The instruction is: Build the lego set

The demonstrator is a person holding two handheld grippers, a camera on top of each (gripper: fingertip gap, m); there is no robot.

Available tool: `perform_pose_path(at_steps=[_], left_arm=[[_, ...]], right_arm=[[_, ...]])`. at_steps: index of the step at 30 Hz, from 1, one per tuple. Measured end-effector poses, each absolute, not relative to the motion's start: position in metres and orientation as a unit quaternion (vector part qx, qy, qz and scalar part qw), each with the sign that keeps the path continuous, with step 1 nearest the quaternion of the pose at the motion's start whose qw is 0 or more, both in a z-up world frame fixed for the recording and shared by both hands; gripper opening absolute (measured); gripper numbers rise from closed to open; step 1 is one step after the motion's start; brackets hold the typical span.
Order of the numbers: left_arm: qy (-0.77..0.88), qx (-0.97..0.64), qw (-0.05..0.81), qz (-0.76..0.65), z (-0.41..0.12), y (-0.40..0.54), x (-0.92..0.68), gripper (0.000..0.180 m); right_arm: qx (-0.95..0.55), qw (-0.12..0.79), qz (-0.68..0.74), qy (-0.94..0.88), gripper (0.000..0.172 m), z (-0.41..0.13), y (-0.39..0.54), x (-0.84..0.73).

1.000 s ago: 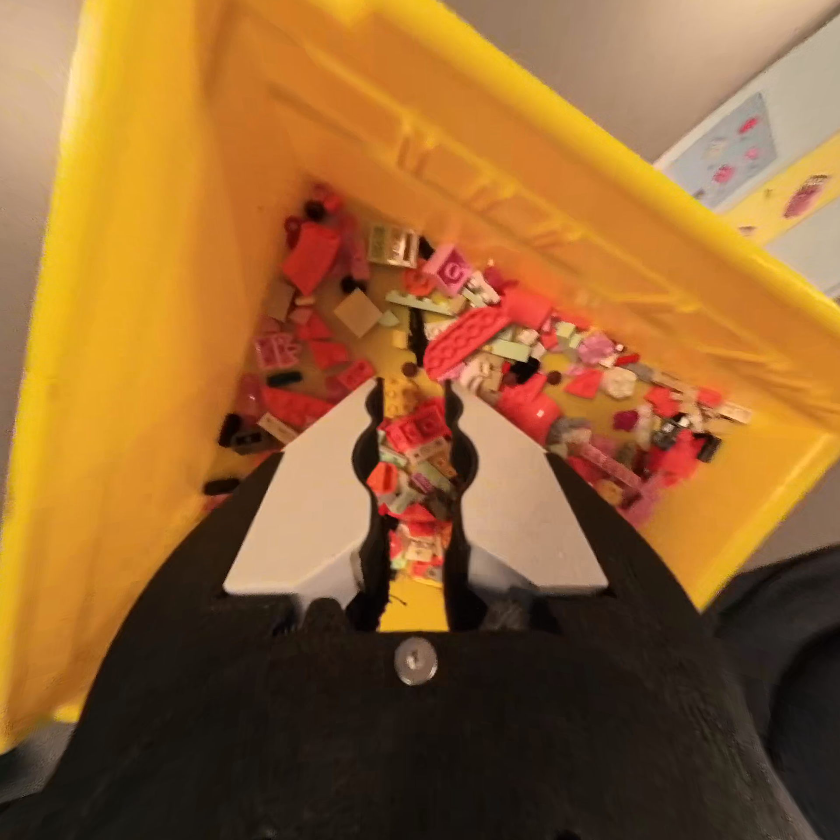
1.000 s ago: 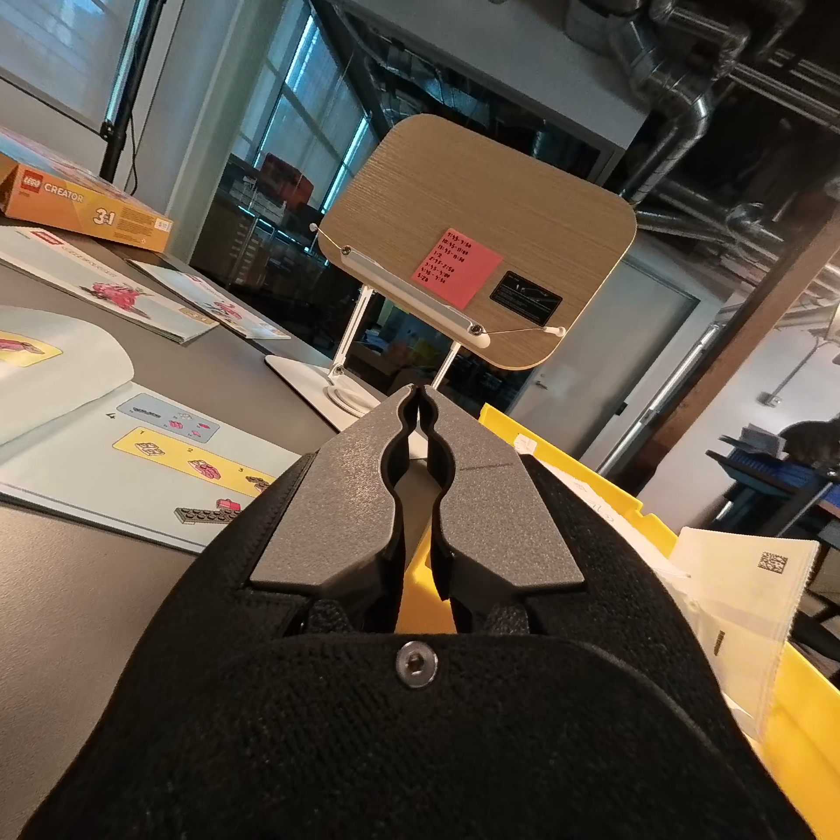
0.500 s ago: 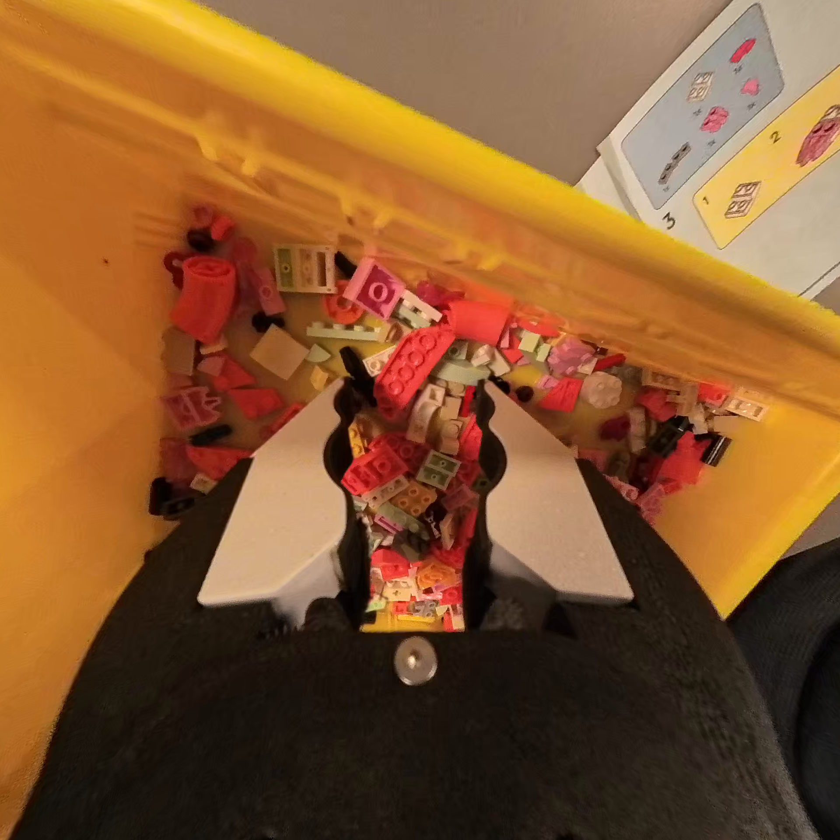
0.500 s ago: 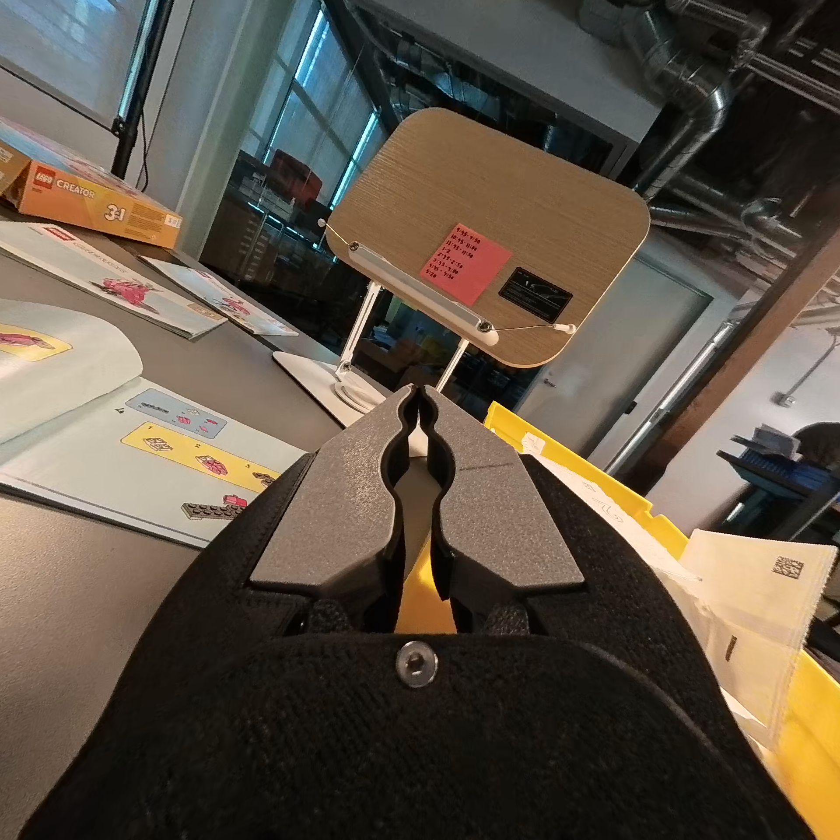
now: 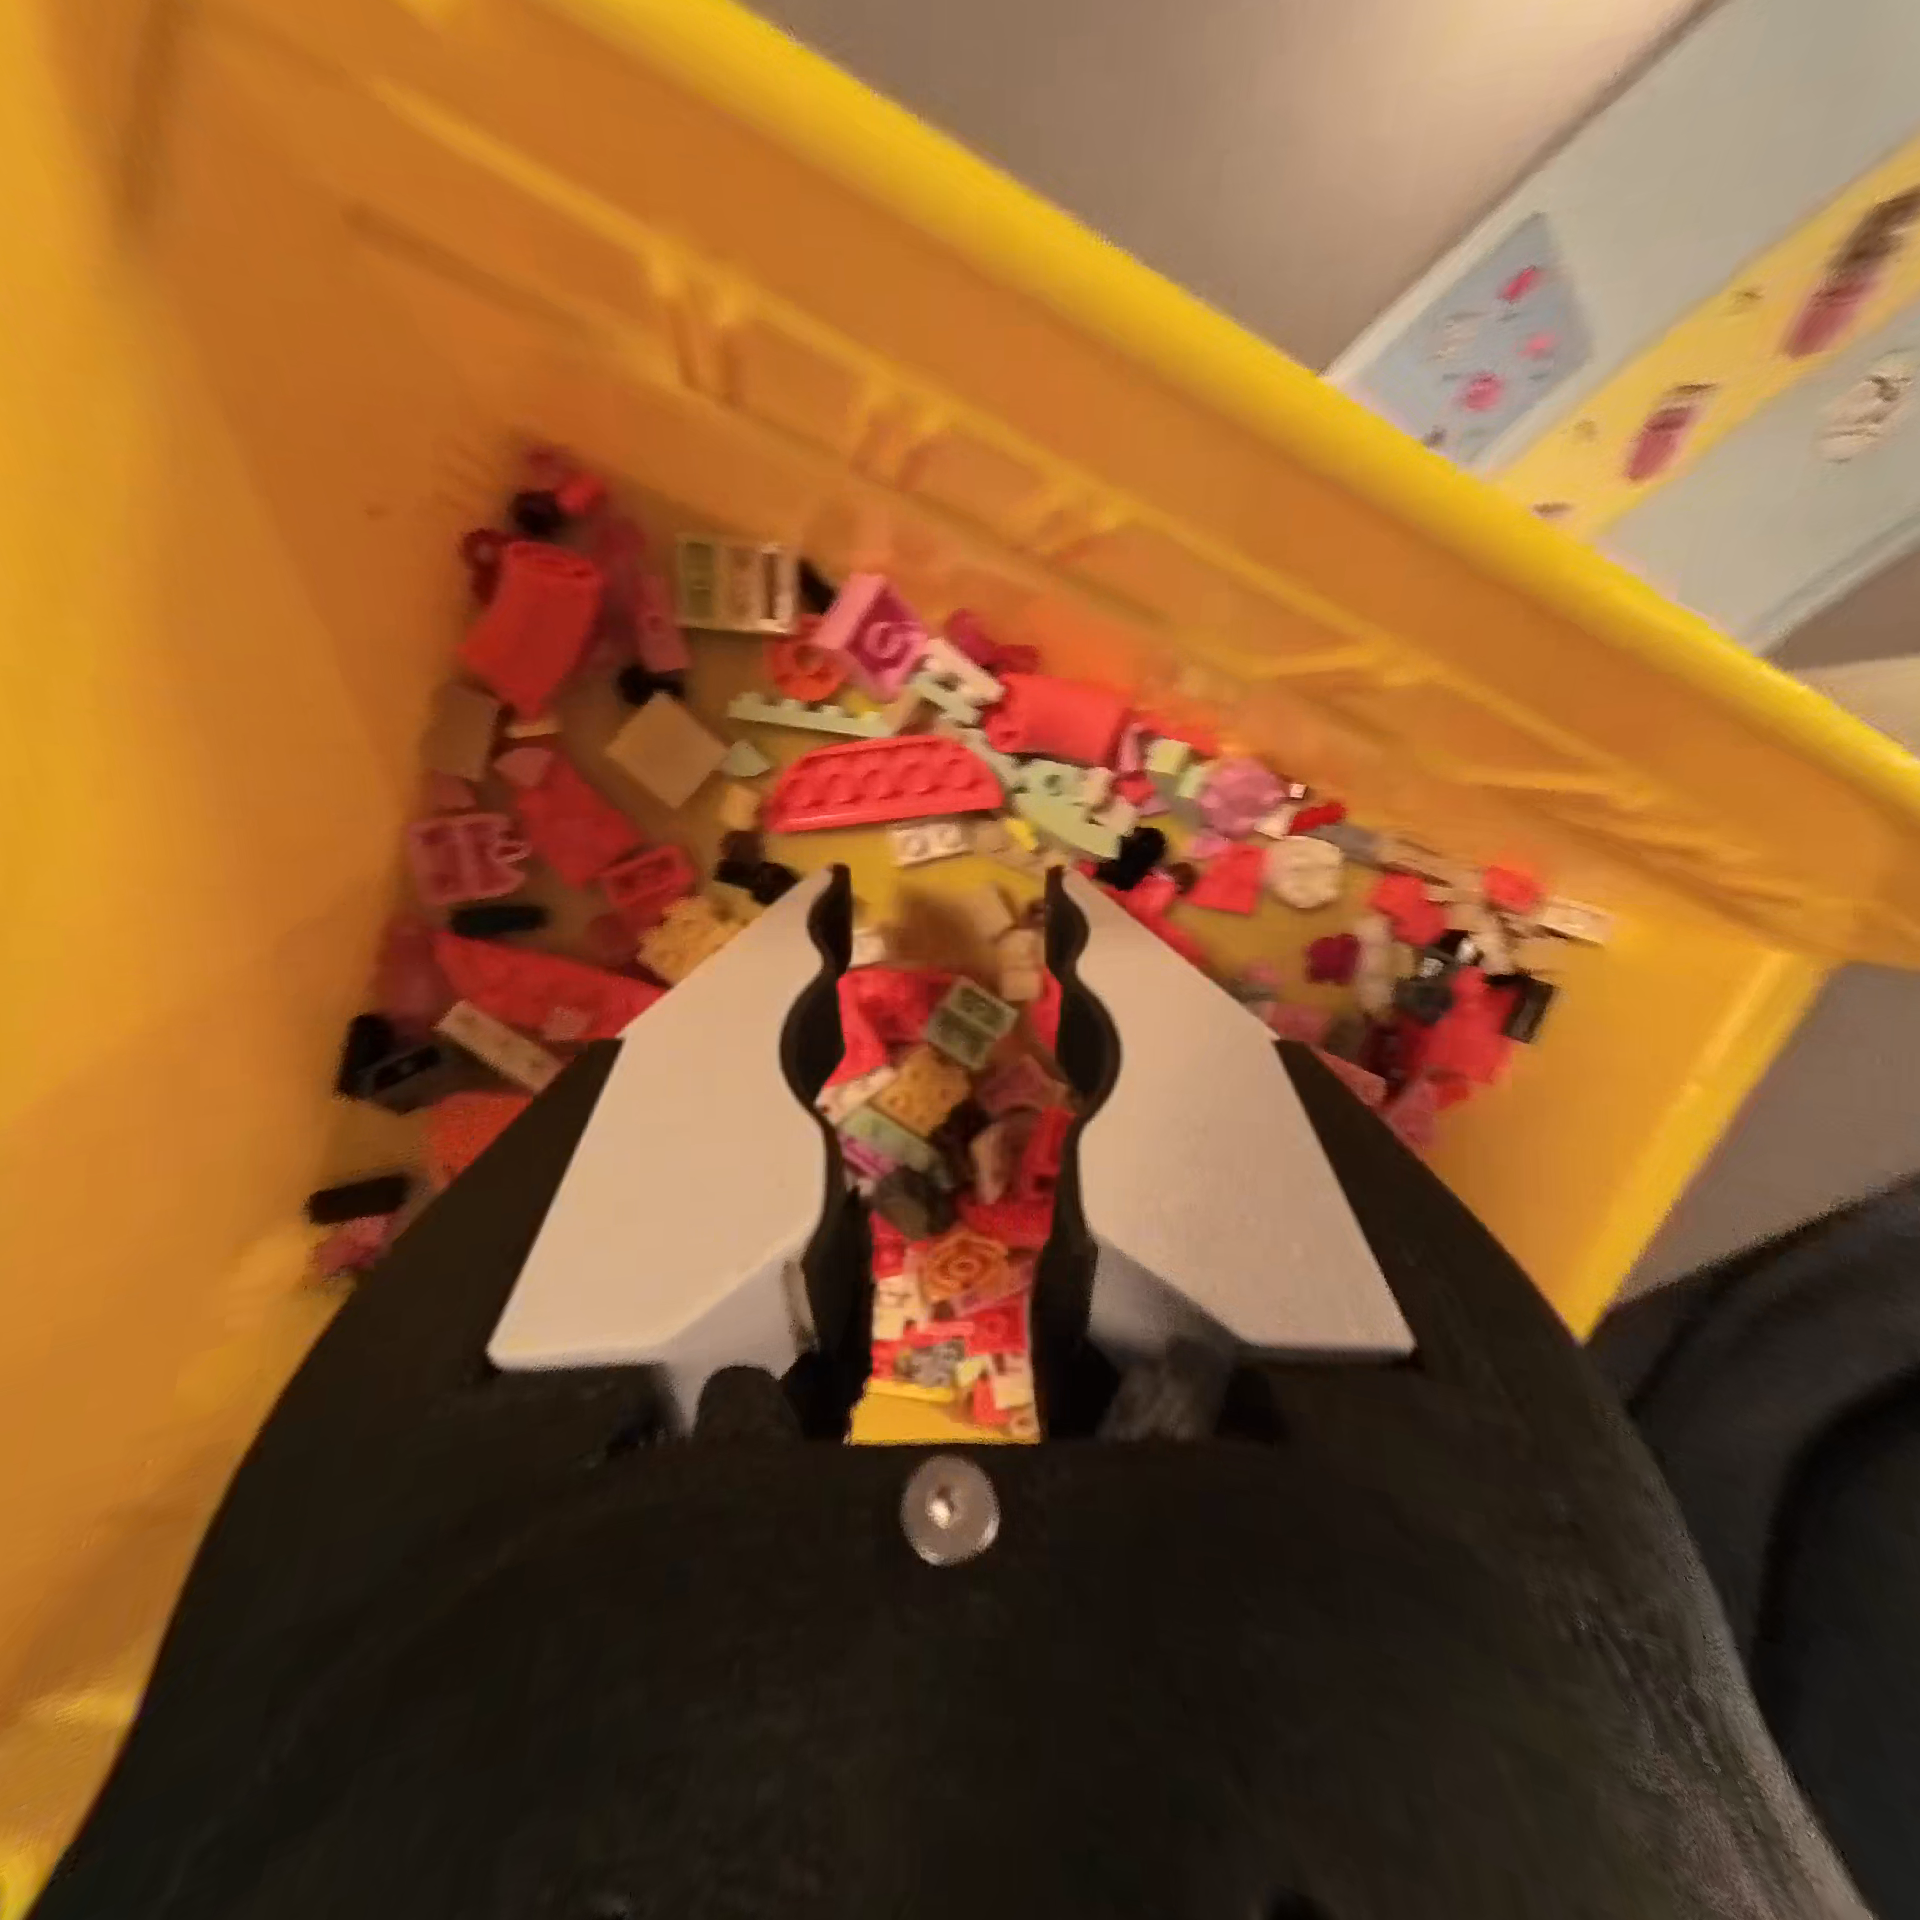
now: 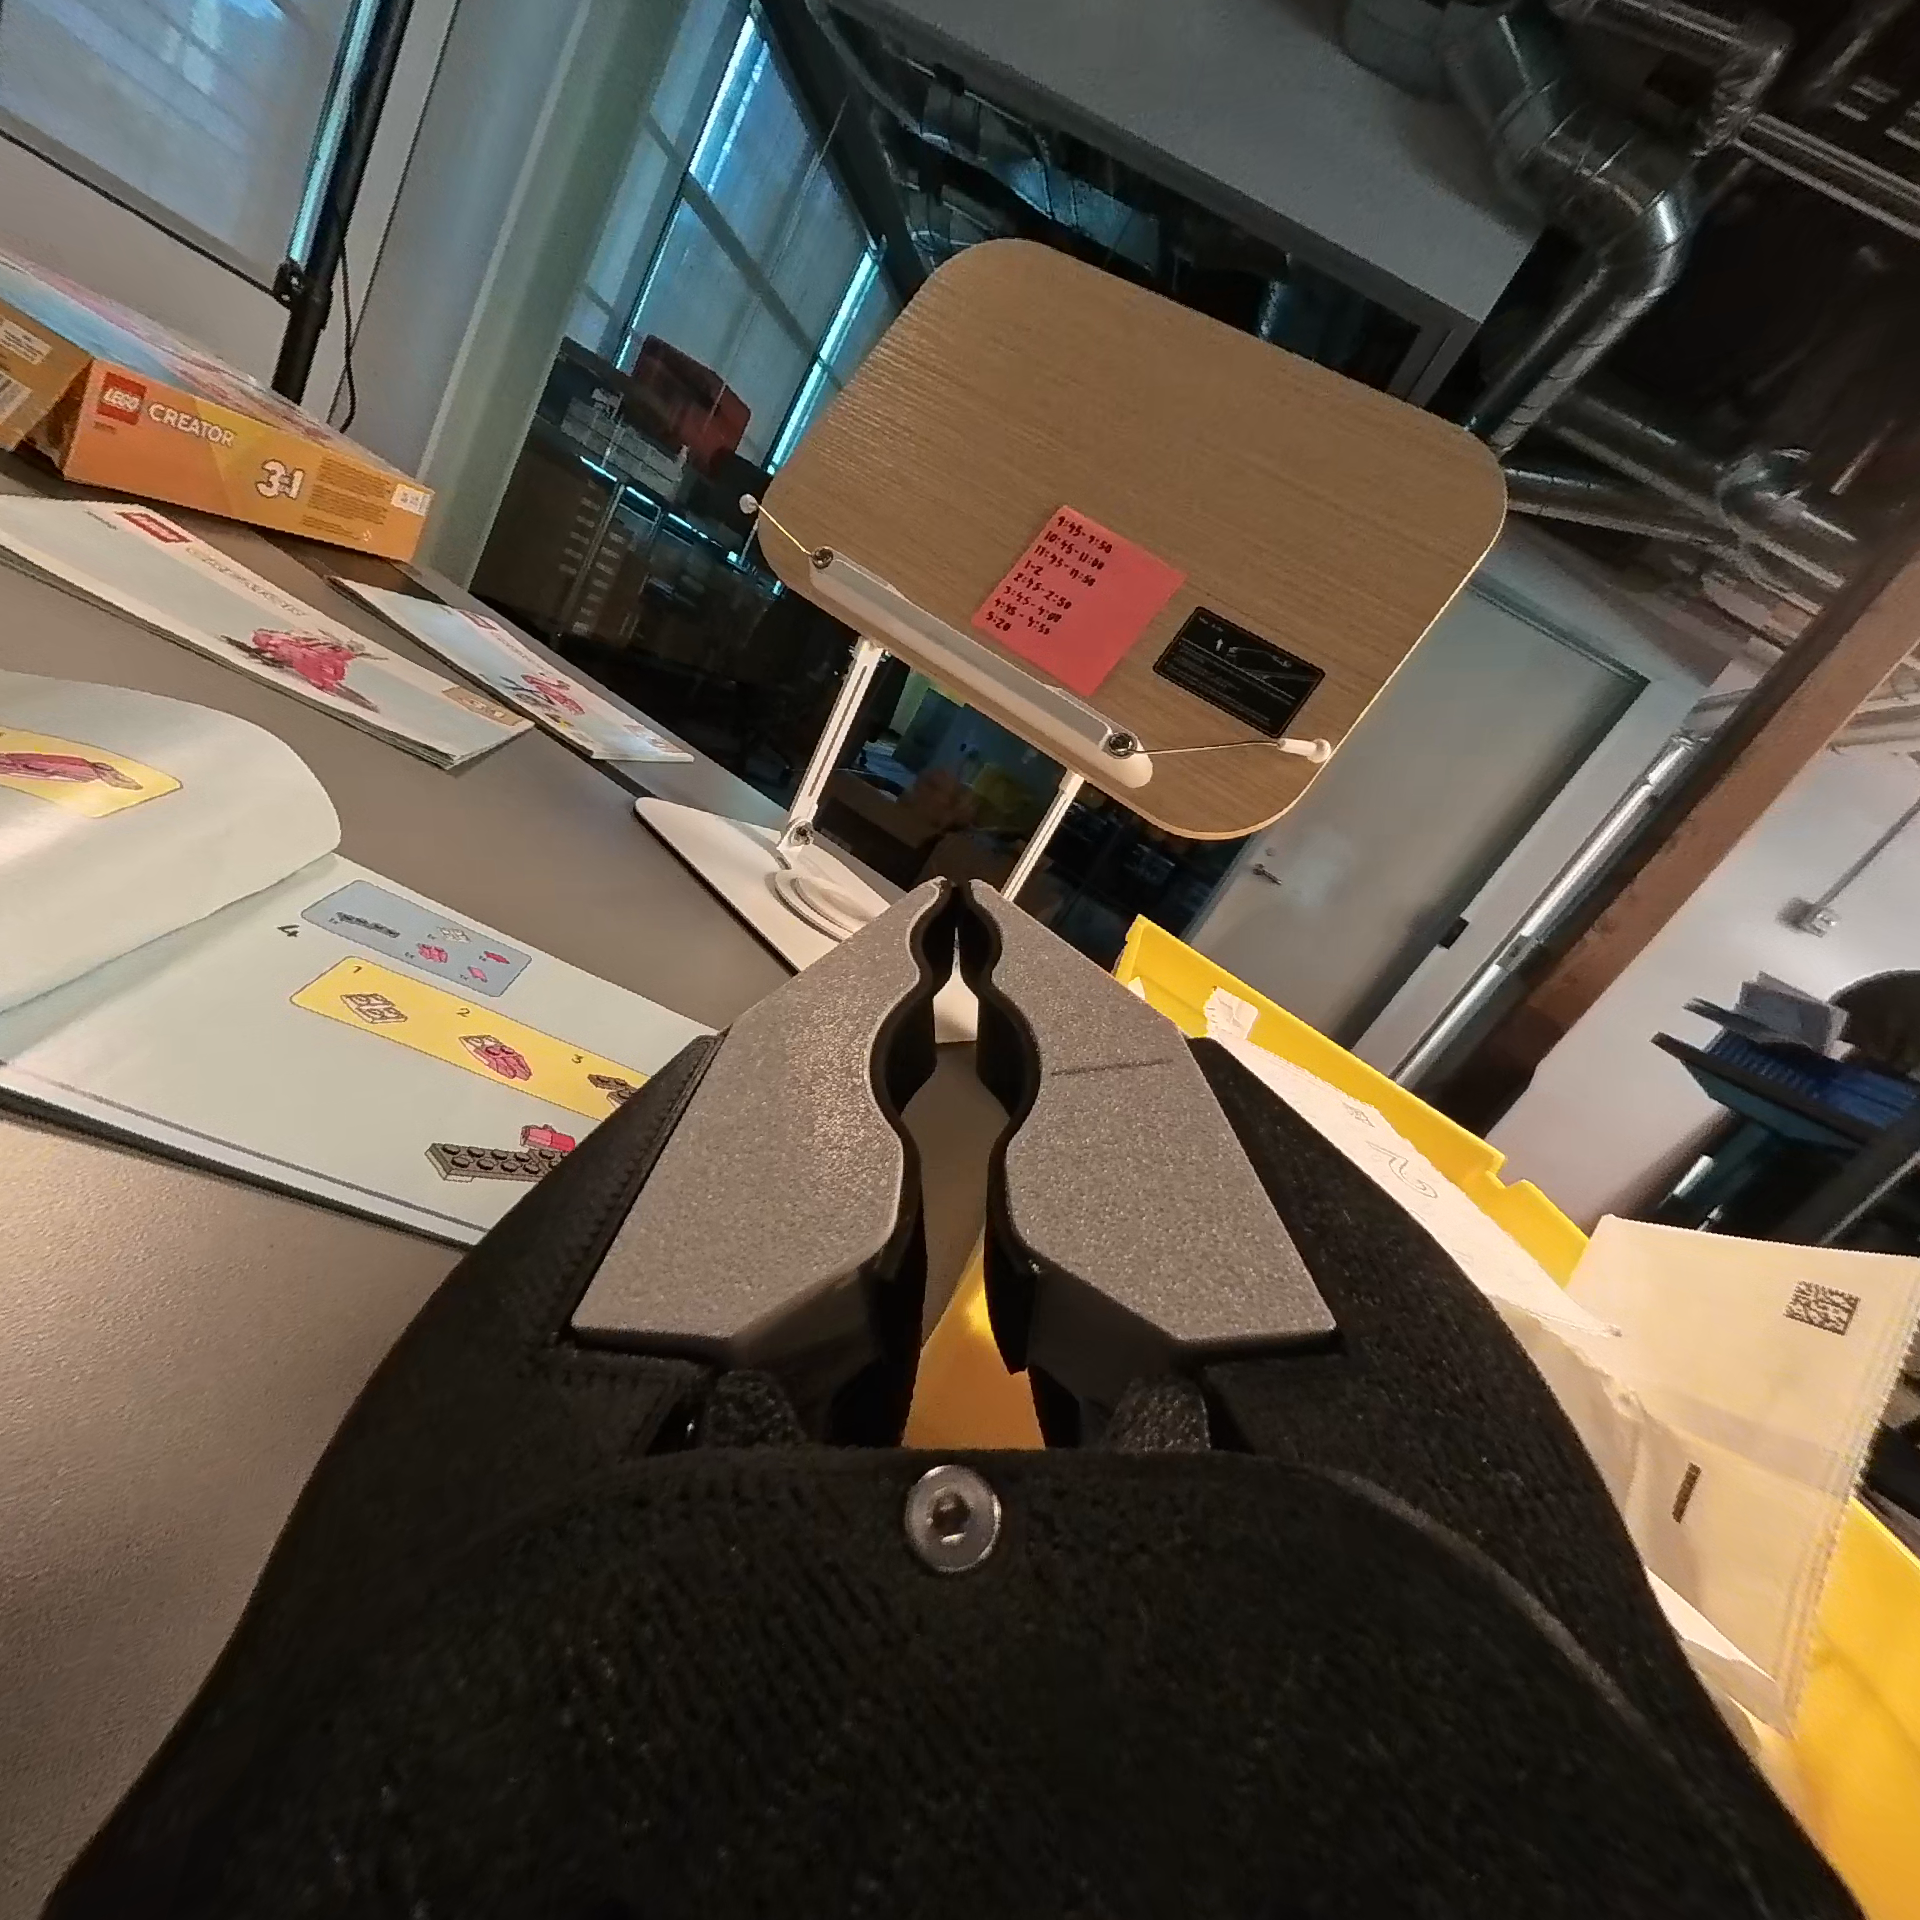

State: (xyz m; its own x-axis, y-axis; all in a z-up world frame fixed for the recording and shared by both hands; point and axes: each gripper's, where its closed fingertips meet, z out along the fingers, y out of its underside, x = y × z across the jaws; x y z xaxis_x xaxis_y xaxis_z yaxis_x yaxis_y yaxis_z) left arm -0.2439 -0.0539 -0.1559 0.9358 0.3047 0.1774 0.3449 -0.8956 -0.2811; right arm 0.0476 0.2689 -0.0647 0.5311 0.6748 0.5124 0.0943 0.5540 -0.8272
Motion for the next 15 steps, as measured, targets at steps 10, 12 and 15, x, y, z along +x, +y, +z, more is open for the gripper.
perform_pose_path(at_steps=[10, 12, 15], left_arm=[[-0.077, -0.975, 0.15, -0.141, -0.16, -0.038, -0.179, 0.026], [-0.056, -0.977, 0.145, -0.143, -0.161, -0.036, -0.17, 0.025], [-0.046, -0.979, 0.139, -0.14, -0.165, -0.033, -0.163, 0.027]], right_arm=[[-0.432, 0.76, 0.191, -0.446, 0.0, -0.065, 0.269, 0.047], [-0.433, 0.759, 0.192, -0.447, 0.0, -0.065, 0.269, 0.047], [-0.432, 0.759, 0.192, -0.447, 0.0, -0.065, 0.269, 0.047]])
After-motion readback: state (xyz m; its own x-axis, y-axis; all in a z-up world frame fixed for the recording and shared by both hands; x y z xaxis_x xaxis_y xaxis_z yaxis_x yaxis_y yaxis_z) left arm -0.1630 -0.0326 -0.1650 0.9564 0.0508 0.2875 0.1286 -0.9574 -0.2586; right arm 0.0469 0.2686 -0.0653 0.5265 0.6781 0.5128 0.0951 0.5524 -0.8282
